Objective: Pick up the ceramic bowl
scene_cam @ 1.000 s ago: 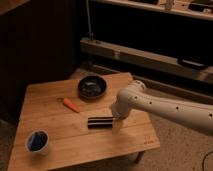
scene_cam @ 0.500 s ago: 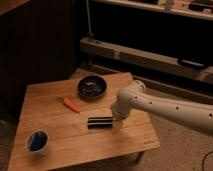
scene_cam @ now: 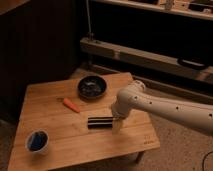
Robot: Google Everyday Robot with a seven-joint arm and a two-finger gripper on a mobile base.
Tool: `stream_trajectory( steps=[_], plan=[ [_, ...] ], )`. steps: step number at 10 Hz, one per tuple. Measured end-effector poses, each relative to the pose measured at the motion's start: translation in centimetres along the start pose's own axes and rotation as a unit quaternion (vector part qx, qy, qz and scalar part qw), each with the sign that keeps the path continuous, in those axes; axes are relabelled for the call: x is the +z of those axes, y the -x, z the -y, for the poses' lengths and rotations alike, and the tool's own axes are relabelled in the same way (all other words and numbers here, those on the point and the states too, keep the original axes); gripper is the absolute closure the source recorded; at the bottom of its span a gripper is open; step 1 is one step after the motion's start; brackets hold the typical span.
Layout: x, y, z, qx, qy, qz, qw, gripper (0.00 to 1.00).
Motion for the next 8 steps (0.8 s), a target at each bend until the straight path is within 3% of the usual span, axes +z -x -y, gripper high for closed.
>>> stream_trajectory(
  steps=[1,3,5,8],
  plan=[
    [0.0,0.0,-0.1,-0.001,0.002,0.000,1.0000,0.20],
    [-0.3,0.0,-1.2,-0.039,0.029,-0.011,0.9988,0.20],
    [-0.9,0.4,-4.0,-0.098,0.065,-0.025,0.9927,0.20],
    [-1.3,0.7,-5.5,-0.126,0.085,-0.031,0.9879,0.20]
  ],
)
